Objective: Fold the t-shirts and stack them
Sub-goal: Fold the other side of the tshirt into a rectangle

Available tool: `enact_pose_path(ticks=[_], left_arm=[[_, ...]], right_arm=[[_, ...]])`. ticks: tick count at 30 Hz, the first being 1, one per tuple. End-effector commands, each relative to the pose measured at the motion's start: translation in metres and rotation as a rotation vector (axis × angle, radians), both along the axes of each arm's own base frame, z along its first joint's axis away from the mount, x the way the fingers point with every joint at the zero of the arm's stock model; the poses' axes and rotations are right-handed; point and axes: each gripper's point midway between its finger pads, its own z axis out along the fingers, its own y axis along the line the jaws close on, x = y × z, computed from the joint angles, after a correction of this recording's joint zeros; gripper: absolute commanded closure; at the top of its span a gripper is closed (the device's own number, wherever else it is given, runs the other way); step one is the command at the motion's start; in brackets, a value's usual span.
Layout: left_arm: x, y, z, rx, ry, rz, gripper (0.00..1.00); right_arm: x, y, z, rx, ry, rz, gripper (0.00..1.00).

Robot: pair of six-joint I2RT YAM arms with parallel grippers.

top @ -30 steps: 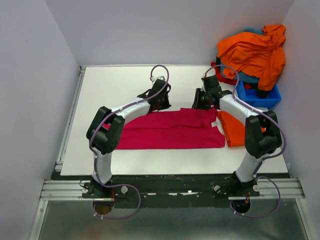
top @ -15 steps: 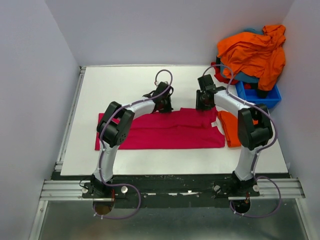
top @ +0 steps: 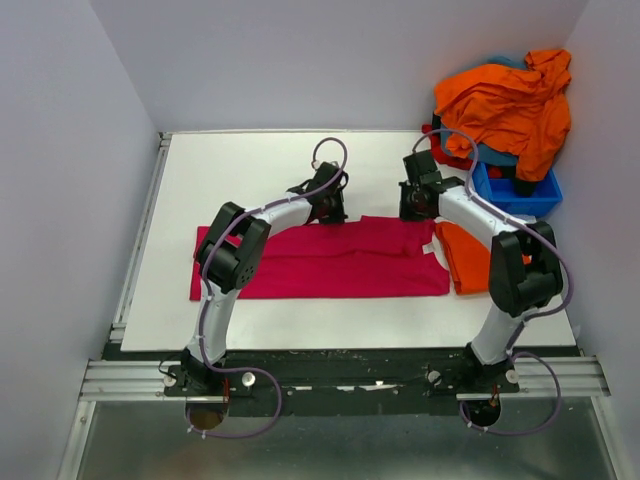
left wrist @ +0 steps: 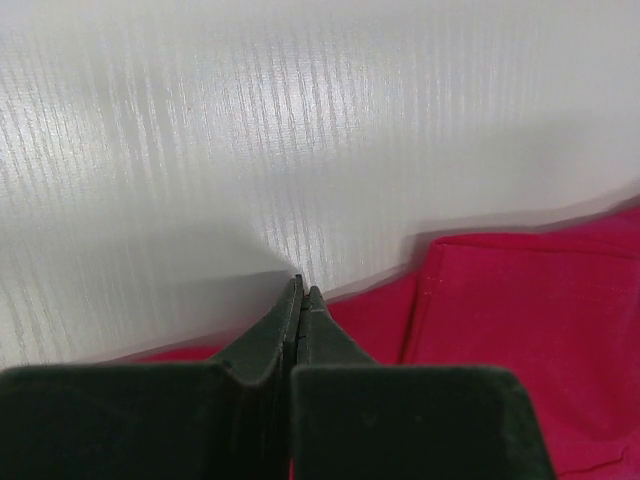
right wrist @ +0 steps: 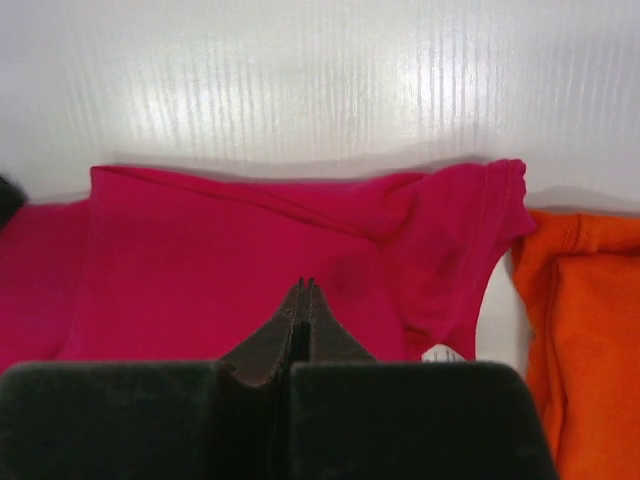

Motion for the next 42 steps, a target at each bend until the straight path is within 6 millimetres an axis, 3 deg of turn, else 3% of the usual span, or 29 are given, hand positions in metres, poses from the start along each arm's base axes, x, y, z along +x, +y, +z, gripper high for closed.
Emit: enact_pose_path(ticks=[1,5,7,9,10,16,24,27,30,33,38,42], left_arm=[[-0.003,0.001,-0.004,0.021,0.012,-0.012,1.00],[-0.003,-0.001,0.000,0.018,0.012,-0.022,1.00],[-0.003,-0.001,0.001,0.021,0.012,-0.022,1.00],[-0.003,-0.001,0.003,0.018,0.010,-0.021,1.00],[-0.004,0.000,0.005,0.018,0.010,-0.023,1.00],[-0.008,-0.007,0.018,0.021,-0.024,-0.077,1.00],[-0.014,-0.006,0.015,0.023,-0.018,-0.086,1.00],[-0.015,-0.007,0.012,0.024,-0.013,-0.092,1.00],[-0.013,-0.006,0.012,0.032,-0.017,-0.090,1.00],[-0.011,-0.004,0.010,0.051,-0.019,-0.089,1.00],[-0.009,-0.003,0.012,0.064,-0.025,-0.085,1.00],[-0.008,-0.001,0.016,0.071,-0.035,-0.081,1.00]], right_arm=[[-0.020,0.008,0.012,0.048,-0.004,0.048,0.99],[-0.037,0.011,0.015,0.074,-0.015,0.069,0.97],[-0.032,0.006,0.010,0.042,-0.017,0.054,0.65],[-0.025,0.005,0.010,0.007,0.013,0.041,0.55],[-0.018,0.004,0.010,-0.006,0.012,0.032,0.54],[0.011,-0.004,0.009,-0.089,-0.006,-0.014,0.54],[0.021,0.005,-0.019,-0.091,0.050,0.008,0.55],[0.019,0.003,-0.027,-0.104,0.072,0.003,0.63],[0.018,0.002,-0.021,-0.096,0.052,-0.004,0.85],[0.017,0.000,-0.009,-0.093,0.016,-0.006,0.99],[0.008,0.000,0.010,-0.074,-0.008,0.007,0.99],[-0.013,0.005,0.016,-0.047,-0.011,0.033,0.99]])
